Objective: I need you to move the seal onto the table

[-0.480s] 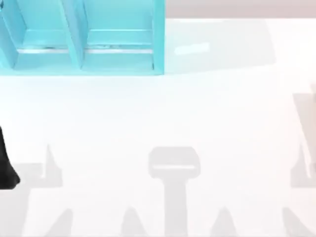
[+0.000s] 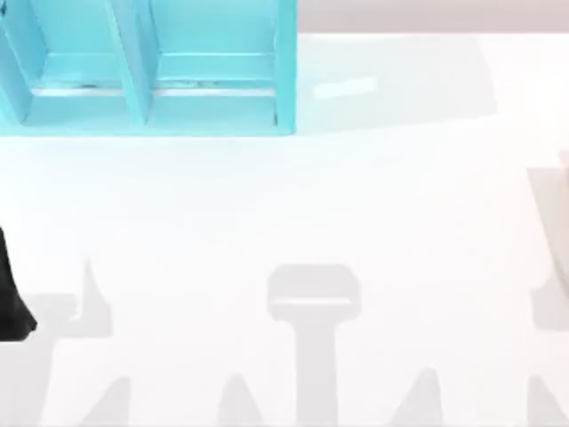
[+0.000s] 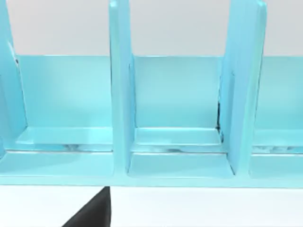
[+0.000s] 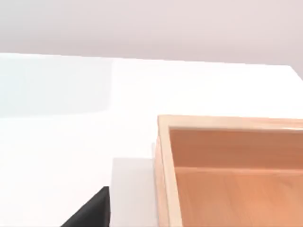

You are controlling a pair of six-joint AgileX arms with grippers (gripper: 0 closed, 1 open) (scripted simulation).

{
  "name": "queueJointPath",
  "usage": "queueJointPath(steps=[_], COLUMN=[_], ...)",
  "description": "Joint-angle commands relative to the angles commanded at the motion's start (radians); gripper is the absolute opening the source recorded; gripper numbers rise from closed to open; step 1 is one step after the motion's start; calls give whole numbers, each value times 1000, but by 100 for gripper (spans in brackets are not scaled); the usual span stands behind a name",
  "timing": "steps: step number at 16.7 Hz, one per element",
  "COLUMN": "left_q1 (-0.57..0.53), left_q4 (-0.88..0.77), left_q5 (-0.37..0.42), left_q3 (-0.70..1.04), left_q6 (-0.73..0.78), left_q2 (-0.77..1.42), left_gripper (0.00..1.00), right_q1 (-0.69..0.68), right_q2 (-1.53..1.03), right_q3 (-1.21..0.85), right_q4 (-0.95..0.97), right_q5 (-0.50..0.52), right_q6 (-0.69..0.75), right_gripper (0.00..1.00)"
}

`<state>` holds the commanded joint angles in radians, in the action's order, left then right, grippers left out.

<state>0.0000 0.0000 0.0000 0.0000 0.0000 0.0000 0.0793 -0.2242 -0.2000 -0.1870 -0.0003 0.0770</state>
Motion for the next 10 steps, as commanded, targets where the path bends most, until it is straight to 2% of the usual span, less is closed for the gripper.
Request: queueJointPath(steps=[10], left_q1=[0], left_q4=[0], left_q5=[0], left_q3=[0], left_q6=[0], left_q2=[0], left_gripper=[100], right_q1=[273], right_q2=[-904], right_q3=[-699], right_q4=[-641], right_q5=[0], right_q6=[265], right_gripper=[100])
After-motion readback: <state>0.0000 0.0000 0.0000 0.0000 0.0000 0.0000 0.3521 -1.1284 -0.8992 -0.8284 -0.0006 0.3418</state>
